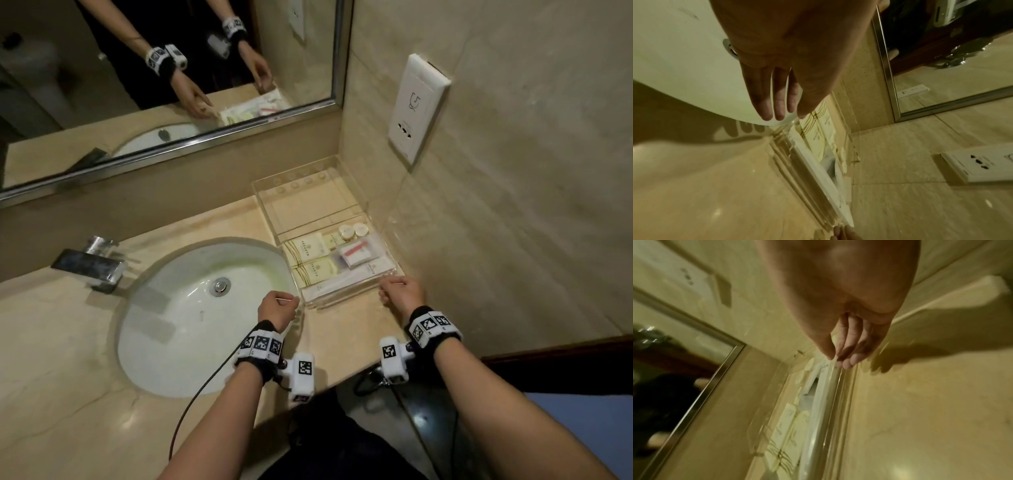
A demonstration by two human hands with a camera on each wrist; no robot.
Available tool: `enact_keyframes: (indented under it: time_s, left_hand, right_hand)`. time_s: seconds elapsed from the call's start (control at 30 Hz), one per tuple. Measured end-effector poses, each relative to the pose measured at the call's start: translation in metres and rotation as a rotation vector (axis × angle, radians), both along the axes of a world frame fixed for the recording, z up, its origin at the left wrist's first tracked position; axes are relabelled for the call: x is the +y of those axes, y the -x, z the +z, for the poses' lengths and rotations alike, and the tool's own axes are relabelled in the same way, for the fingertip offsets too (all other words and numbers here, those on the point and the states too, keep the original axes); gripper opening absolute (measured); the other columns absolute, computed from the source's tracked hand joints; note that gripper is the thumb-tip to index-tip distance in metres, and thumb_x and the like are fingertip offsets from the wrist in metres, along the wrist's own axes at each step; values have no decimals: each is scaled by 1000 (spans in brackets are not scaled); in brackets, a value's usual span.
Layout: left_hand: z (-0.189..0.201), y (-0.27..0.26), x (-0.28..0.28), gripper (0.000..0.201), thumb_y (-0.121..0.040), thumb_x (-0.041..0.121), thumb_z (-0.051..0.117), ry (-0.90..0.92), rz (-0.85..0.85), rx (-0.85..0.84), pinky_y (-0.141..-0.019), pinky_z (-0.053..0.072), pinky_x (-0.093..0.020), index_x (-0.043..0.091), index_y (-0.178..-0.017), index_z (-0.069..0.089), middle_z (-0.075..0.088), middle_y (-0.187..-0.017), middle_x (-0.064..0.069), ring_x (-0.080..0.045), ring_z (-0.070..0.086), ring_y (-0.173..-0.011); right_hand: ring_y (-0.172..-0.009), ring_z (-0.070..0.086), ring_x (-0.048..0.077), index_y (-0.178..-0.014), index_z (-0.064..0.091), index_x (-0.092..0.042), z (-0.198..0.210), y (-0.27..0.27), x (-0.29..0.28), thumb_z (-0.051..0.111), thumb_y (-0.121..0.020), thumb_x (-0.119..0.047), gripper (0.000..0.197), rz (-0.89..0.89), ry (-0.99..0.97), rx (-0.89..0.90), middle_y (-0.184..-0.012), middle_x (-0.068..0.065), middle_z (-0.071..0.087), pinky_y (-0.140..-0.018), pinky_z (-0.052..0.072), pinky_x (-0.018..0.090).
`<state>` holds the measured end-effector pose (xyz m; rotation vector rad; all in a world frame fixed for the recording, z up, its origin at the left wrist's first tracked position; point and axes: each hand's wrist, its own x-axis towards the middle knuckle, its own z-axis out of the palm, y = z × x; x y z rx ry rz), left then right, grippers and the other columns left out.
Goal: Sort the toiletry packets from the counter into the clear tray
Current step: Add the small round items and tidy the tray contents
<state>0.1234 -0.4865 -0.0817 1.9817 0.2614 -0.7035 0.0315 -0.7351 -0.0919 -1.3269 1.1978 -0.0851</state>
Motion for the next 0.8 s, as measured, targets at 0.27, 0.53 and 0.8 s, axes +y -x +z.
enact_keyframes:
  time_s: [0.27,0.53,0.8]
  left_hand:
    - [-5,0,-8,24,-84,21,70,68,54,86,-89,56,-43,8,-104,64,70,-90,-18,-28,68,-76]
    - [-10,-7,-22,31,-81,6,69,85,134,140,-78,60,-39,-2,-110,64,69,-76,-14,-27,68,-67]
    - [-10,-7,-32,28,-83,-9,62,147,255,224,-43,54,-20,-8,-111,59,63,-70,-18,-22,63,-48]
  right_hand:
    - [-50,43,16,-36,53,-14,-11,-4,-13,72,-80,-20,48,50,-40,120,-42,-7,50,-59,43,28]
    - [-51,61,11,-72,58,-10,-11,-22,-20,73,-86,-18,22,-39,-121,49,-61,4,65,-74,57,30]
    - [-74,70,23,-74,66,-5,-19,-33,-26,73,-84,-22,22,84,-101,118,-83,12,72,-88,57,35]
